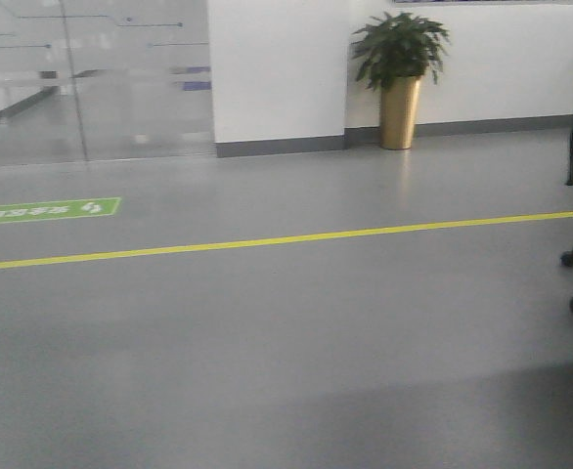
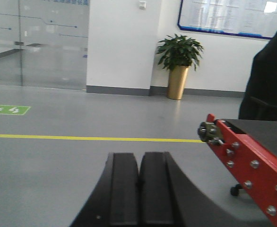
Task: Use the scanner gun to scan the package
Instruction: 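Drive the base forward and turn toward the red conveyor table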
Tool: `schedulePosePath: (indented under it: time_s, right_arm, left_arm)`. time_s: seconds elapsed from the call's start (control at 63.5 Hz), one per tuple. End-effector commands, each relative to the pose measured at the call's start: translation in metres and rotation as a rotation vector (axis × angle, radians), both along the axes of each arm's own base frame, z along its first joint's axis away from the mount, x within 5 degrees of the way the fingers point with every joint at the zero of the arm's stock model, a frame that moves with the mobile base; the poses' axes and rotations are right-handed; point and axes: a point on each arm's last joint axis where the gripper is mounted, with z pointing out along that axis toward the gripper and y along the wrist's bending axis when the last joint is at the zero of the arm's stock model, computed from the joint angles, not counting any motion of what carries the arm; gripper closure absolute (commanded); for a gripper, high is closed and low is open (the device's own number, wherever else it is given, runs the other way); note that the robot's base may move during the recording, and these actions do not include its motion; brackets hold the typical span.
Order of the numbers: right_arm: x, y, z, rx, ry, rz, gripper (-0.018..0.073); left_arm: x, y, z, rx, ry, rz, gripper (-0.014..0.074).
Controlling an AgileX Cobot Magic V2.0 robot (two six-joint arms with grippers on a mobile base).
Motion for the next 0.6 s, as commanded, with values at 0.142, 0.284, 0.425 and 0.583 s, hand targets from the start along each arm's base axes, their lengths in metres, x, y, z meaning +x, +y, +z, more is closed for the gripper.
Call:
schedulePosePath:
  time_s: [0.142,0.284,0.425,0.583]
  right_arm:
    - [-0.0004,0.0000,0.0013,-0.006,-0.015,0.000,0.0721]
    - [-0.0004,0.0000,0.0013,-0.006,-0.015,0.000,0.0721]
    - [-0.0004,0.0000,0.0013,-0.006,-0.015,0.000,0.0721]
    - [-0.0004,0.0000,0.0013,-0.006,-0.015,0.000,0.0721]
  left_arm:
    - [-0.0008,-0.0002,0.0018,-0.007,-0.023,-0.003,0.0707]
    - [-0.0008,-0.0002,0.0018,-0.007,-0.023,-0.003,0.0707]
    - [-0.0008,-0.0002,0.0018,-0.007,-0.023,-0.003,0.0707]
    - [-0.0008,-0.0002,0.0018,-0.007,-0.023,-0.003,0.0707]
